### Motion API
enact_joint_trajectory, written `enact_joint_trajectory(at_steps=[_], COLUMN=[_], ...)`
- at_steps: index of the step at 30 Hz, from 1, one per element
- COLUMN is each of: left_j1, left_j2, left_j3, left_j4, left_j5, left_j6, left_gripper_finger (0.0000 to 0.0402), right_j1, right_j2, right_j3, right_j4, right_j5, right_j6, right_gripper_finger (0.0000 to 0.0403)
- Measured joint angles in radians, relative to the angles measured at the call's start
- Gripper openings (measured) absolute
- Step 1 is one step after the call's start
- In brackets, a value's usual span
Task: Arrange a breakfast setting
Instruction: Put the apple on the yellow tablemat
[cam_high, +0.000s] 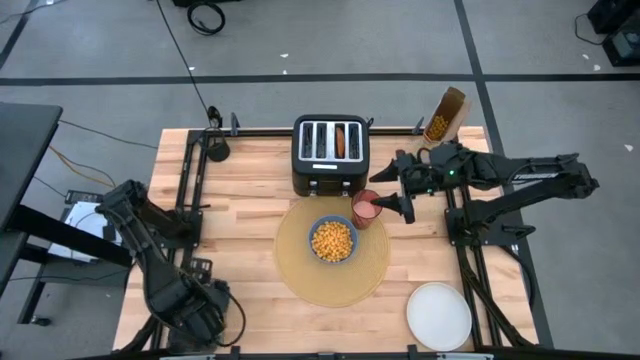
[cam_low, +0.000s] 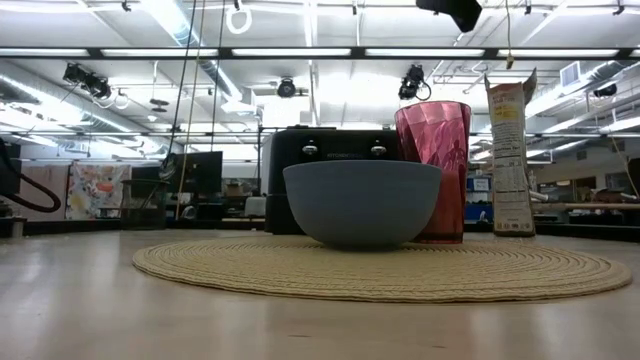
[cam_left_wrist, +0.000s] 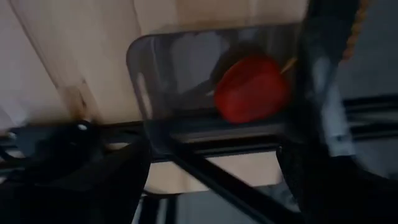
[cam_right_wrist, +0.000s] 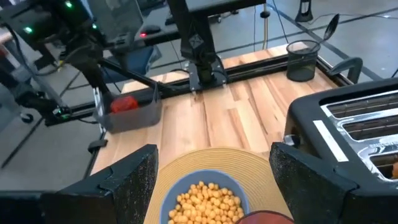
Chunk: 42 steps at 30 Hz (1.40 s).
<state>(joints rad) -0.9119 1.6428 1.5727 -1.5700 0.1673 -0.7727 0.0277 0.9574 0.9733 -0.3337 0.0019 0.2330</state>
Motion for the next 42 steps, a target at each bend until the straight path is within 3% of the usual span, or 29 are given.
enact_joint_trajectory(at_steps=[10,15,23,33,42], left_j1=[-0.003,-0.033,-0.126,-0.175,-0.176], left_j2=[0.0,0.0,0.0,0.0,0.0], left_j3=[-0.221,-0.305,-0.353,-0.36,-0.456], left_j4=[0.233,0.306,0.403,0.511,0.598], left_j5=[0.033,0.125,0.132,0.092,0.097], left_j6=[0.227,0.177,0.214,0.245,0.265], left_gripper_finger=[0.0353,0.0353,0.0353,0.0353,0.0353], right_j1=[0.113,0.162,0.193,0.193,0.193], right_j2=[0.011,0.011,0.017,0.022,0.022], right_j3=[0.0,0.0,0.0,0.0,0.0], right_j4=[0.007,0.007,0.007,0.007,0.008], right_j5=[0.15,0.202,0.269,0.278,0.26], right_j6=[0.047,0.086,0.115,0.138,0.183], right_gripper_finger=[0.0312,0.0312,0.0312,0.0312,0.0312])
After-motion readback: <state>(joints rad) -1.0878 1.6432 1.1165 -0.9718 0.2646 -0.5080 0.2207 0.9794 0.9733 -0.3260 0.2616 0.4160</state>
